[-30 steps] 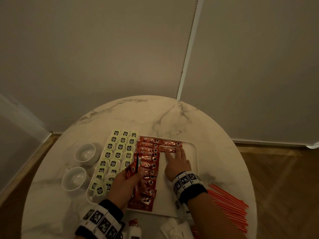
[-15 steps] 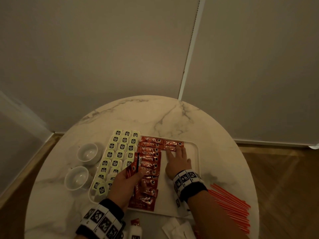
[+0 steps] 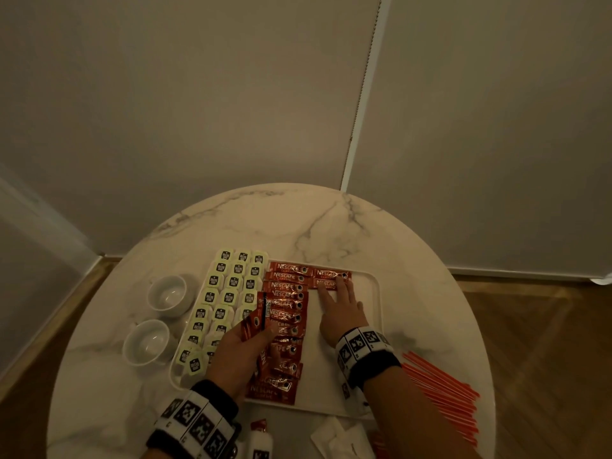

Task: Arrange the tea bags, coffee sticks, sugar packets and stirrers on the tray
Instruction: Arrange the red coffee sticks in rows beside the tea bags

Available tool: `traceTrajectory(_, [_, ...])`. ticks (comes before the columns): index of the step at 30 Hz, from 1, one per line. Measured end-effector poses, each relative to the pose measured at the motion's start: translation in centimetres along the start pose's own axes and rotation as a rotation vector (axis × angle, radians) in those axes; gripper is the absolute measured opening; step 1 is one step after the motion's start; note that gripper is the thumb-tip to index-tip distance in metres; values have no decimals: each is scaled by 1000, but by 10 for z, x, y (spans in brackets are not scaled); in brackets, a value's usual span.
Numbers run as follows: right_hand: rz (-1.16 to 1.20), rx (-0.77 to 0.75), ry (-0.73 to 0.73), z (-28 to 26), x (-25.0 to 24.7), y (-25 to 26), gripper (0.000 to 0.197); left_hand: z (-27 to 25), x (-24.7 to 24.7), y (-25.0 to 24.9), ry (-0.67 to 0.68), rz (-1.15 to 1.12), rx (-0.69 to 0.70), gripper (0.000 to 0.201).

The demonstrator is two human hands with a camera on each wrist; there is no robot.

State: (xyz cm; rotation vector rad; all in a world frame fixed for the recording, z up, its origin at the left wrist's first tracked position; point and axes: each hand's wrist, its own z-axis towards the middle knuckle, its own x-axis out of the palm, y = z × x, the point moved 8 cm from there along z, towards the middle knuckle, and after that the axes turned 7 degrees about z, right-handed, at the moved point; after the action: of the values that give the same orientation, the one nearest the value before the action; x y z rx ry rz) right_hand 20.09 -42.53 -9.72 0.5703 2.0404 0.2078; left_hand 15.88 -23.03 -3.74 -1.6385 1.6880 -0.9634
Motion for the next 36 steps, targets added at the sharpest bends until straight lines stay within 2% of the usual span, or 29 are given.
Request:
traceTrajectory(3, [36, -14, -24, -3, -3, 1, 74, 0, 3, 0, 20, -10, -2, 24])
traceTrajectory(6, [125, -34, -113, -9, -14, 3, 71, 1, 6, 0, 42, -43, -9, 29])
traceTrajectory(10, [357, -66, -288, -29, -33, 5, 46, 0, 17, 1, 86, -186, -75, 16])
traceTrajectory(13, [642, -88, -172, -52, -28, 16, 22, 2, 30, 1, 124, -268, -134, 23])
traceTrajectory(15, [894, -93, -38, -69, -20, 28, 21, 1, 42, 1, 158, -318, -155, 27])
traceTrajectory(17, [1012, -132, 47, -86, -16, 40, 19, 0, 52, 2, 188, -366, -169, 29])
traceTrajectory(20, [1044, -201, 49, -98, -17, 47, 9, -2, 61, 3, 214, -395, -177, 32])
traceTrajectory(26, [1151, -74, -40, -89, -19, 17, 6, -2, 65, 6, 270, -423, -202, 33])
traceTrajectory(29, [1155, -95, -82, -85, -24, 11, 9, -3, 65, 7, 276, -440, -198, 30])
traceTrajectory(32, [1039, -158, -255, -88, -39, 10, 8, -3, 67, 9, 296, -457, -228, 28])
traceTrajectory(36, [1040, -284, -483, -95, -56, 8, 13, 5, 61, 17, 214, -489, -279, 24])
